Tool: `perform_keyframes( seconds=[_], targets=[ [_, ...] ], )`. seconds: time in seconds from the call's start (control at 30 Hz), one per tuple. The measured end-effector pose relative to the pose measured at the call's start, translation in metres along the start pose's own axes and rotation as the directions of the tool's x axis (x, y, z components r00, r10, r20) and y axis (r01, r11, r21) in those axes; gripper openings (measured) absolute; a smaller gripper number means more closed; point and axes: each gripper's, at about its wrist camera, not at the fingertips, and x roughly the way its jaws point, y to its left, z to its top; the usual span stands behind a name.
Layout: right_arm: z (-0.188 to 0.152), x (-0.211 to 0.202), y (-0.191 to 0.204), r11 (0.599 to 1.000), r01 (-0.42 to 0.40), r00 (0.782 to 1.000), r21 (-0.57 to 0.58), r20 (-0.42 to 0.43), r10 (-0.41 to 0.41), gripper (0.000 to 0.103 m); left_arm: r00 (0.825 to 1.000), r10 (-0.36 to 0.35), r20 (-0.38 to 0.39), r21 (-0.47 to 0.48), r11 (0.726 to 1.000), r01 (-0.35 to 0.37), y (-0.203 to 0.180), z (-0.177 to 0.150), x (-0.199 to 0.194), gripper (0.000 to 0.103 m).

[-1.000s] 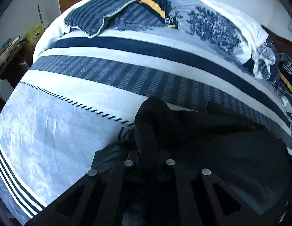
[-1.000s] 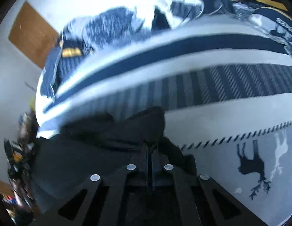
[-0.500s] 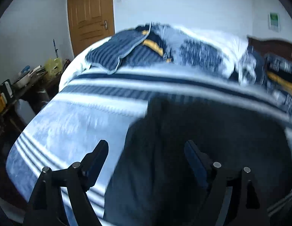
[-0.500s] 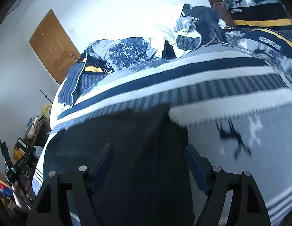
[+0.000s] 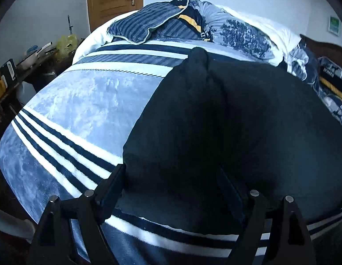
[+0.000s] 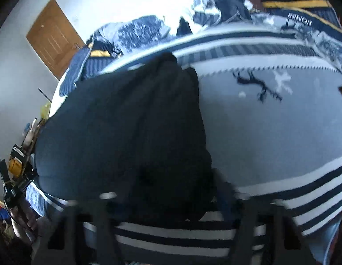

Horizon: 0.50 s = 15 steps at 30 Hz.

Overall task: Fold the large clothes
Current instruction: 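Grasp the folded jacket edge again with both grippers and press it flat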

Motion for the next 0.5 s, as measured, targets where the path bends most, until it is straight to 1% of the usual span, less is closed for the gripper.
perform_keyframes(
  seconds=[0.03,0.07,0.17,0.2,0.23,0.27,0.3,0.33,0.37,0.4,0.43,0.47,0.5],
  targets=[
    [-0.001,-0.002,0.002,0.999,0.038,0.999,-0.013,0.007,-0.038,0.026,1.000,0.001,-0.002,-0.001,1.000,-0.001,-0.001,0.000,-0.001,0.083],
    [0.000,-0.002,0.004,0.998,0.069,0.998,-0.014,0.012,-0.069,0.024,1.000,0.002,0.008,-0.005,1.000,-0.002,0.000,0.001,-0.004,0.083],
    [-0.004,-0.007,-0.008,0.989,0.132,0.991,0.073,0.006,-0.133,0.024,0.998,0.036,0.048,0.014,0.999,-0.036,-0.007,0.005,-0.019,0.083],
    [-0.004,-0.015,-0.011,0.989,0.113,0.993,0.098,0.017,-0.115,0.024,0.997,0.028,0.065,0.029,0.999,-0.030,-0.008,0.006,-0.024,0.083],
    [-0.004,-0.032,-0.008,0.991,0.074,0.995,0.110,0.064,-0.081,0.024,0.995,0.024,0.093,0.046,0.999,-0.029,-0.014,0.006,-0.036,0.083],
    [-0.002,-0.047,0.000,0.994,0.050,0.992,0.093,0.107,-0.060,0.025,0.992,0.024,0.124,0.065,0.997,-0.032,-0.021,0.007,-0.047,0.083],
    [0.001,-0.059,0.012,0.998,0.034,0.990,0.058,0.136,-0.041,0.027,0.988,0.009,0.156,0.086,0.996,-0.022,-0.030,0.011,-0.058,0.083],
    [0.007,-0.071,0.031,1.000,0.010,0.986,-0.003,0.165,-0.009,0.043,0.983,-0.023,0.181,0.111,0.994,0.002,-0.043,0.017,-0.066,0.084],
    [0.012,-0.075,0.043,0.999,0.000,0.984,-0.040,0.177,0.007,0.079,0.980,-0.041,0.193,0.131,0.991,0.016,-0.056,0.025,-0.070,0.085],
    [0.020,-0.078,0.061,0.996,-0.010,0.982,-0.087,0.187,0.026,0.088,0.980,-0.050,0.194,0.146,0.989,0.021,-0.069,0.033,-0.070,0.086],
    [0.032,-0.074,0.083,0.990,-0.026,0.983,-0.140,0.176,0.051,0.088,0.980,-0.058,0.188,0.156,0.987,0.028,-0.082,0.041,-0.067,0.086],
    [0.040,-0.067,0.096,0.985,-0.046,0.986,-0.166,0.153,0.072,0.088,0.983,-0.068,0.173,0.170,0.985,0.039,-0.099,0.050,-0.060,0.086],
    [0.051,-0.053,0.113,0.978,-0.070,0.989,-0.194,0.116,0.094,0.088,0.984,-0.072,0.162,0.190,0.981,0.041,-0.113,0.058,-0.052,0.086]
  ],
)
